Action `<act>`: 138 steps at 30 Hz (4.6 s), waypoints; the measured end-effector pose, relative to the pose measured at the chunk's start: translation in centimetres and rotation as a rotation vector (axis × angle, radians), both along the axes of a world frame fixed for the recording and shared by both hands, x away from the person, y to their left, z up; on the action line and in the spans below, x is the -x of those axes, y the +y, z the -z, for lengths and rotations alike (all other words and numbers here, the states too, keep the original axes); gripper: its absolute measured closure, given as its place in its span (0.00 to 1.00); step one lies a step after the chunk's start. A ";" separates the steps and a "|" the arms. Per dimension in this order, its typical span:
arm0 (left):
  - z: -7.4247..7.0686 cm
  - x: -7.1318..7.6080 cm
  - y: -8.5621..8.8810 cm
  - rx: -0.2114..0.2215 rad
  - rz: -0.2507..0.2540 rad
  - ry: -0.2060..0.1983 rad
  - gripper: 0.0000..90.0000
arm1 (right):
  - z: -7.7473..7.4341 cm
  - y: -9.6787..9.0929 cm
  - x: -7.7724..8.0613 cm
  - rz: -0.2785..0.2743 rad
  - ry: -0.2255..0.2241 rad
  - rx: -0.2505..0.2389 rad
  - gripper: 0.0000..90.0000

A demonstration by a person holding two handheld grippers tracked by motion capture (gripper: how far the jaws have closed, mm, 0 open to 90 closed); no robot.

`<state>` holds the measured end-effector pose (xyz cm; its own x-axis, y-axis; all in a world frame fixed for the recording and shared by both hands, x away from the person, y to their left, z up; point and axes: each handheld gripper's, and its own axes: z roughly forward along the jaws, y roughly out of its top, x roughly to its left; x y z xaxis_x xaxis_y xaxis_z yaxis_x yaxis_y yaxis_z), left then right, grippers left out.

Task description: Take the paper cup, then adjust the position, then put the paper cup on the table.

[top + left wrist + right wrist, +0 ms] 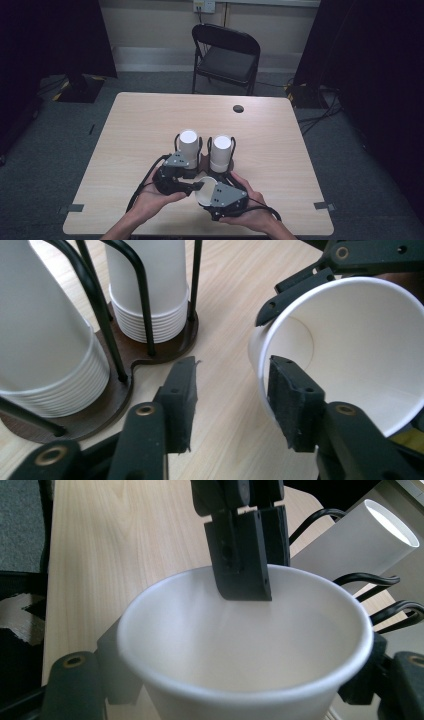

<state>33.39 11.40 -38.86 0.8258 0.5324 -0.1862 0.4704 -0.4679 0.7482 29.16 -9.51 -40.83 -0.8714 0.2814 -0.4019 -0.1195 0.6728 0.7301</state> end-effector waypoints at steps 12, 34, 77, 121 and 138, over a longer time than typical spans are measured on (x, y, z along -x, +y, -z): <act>-0.2 0.5 1.2 0.049 -0.040 -0.053 0.51 | 0.0 -0.6 -0.3 0.032 0.018 -0.015 0.26; 1.7 1.7 3.3 0.026 -0.104 -0.097 0.30 | 0.0 -2.0 -1.1 0.091 0.110 -0.101 0.27; 4.8 3.0 4.6 0.005 -0.159 -0.170 0.23 | -0.9 -8.6 -4.2 0.353 0.188 -0.310 0.28; 4.6 3.4 4.1 0.036 -0.185 -0.205 0.24 | 2.6 -12.6 -15.2 0.715 0.237 -0.469 0.27; 4.7 3.8 3.7 0.014 -0.116 -0.206 0.28 | 5.5 -12.7 -17.5 0.778 0.233 -0.476 0.26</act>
